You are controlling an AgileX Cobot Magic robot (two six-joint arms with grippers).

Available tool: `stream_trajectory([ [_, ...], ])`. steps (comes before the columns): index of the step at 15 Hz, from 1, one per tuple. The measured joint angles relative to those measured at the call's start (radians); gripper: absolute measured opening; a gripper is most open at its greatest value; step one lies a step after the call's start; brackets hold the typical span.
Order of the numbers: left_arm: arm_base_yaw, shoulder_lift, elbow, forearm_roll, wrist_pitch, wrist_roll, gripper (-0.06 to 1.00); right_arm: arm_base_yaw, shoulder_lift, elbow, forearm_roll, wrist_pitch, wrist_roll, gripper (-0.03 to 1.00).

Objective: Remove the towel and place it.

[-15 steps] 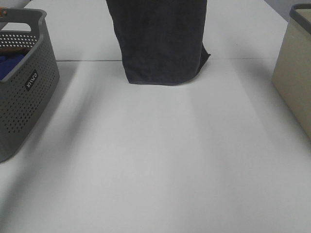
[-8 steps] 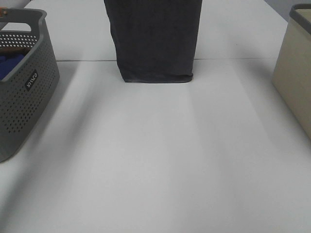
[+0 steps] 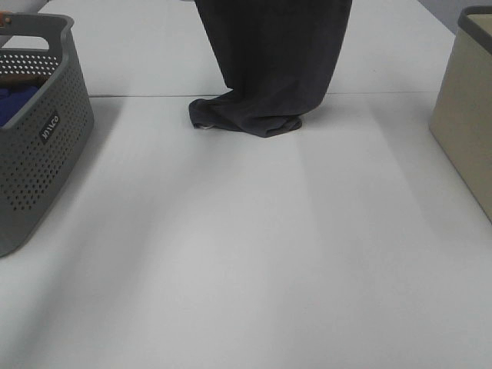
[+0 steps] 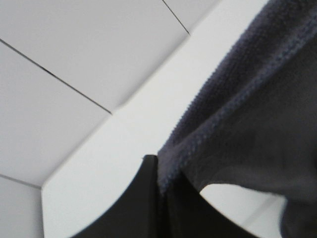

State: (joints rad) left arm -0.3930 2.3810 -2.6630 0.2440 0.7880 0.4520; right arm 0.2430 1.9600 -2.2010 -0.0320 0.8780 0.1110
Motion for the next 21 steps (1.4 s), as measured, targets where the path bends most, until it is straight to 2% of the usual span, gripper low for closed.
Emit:
stream_trajectory([
  [2, -0.014, -0.051, 0.0, -0.018, 0.284, -0.016, 0.0, 0.0, -0.031, 0.0, 0.096, 0.208, -0.111, 0.01],
  [3, -0.016, -0.074, 0.0, -0.029, 0.371, -0.051, 0.0, 0.002, -0.045, 0.0, 0.125, 0.273, -0.138, 0.01],
  [4, -0.016, -0.1, 0.0, -0.039, 0.398, -0.113, 0.0, 0.001, -0.066, 0.0, 0.141, 0.313, -0.153, 0.01],
  [6, -0.018, -0.156, 0.0, -0.053, 0.411, -0.232, 0.0, 0.001, -0.109, 0.0, 0.163, 0.321, -0.18, 0.01],
  [9, -0.018, -0.267, 0.06, -0.062, 0.413, -0.31, 0.0, 0.001, -0.158, 0.0, 0.217, 0.324, -0.195, 0.01],
  [10, -0.018, -0.33, 0.154, -0.071, 0.413, -0.336, 0.0, 0.001, -0.185, 0.01, 0.246, 0.323, -0.195, 0.01],
  [11, -0.02, -0.487, 0.406, -0.122, 0.408, -0.371, 0.0, 0.004, -0.276, 0.112, 0.282, 0.323, -0.195, 0.01],
  [12, -0.022, -0.573, 0.533, -0.147, 0.404, -0.384, 0.0, 0.007, -0.324, 0.19, 0.3, 0.324, -0.196, 0.01],
  [13, -0.023, -0.615, 0.601, -0.159, 0.402, -0.387, 0.0, 0.009, -0.351, 0.237, 0.31, 0.325, -0.196, 0.01],
  [16, -0.03, -0.829, 0.916, -0.228, 0.385, -0.407, 0.0, 0.013, -0.497, 0.503, 0.357, 0.327, -0.195, 0.01],
  [21, -0.033, -1.138, 1.303, -0.454, 0.359, -0.403, 0.0, 0.021, -0.782, 0.837, 0.366, 0.323, -0.111, 0.01],
])
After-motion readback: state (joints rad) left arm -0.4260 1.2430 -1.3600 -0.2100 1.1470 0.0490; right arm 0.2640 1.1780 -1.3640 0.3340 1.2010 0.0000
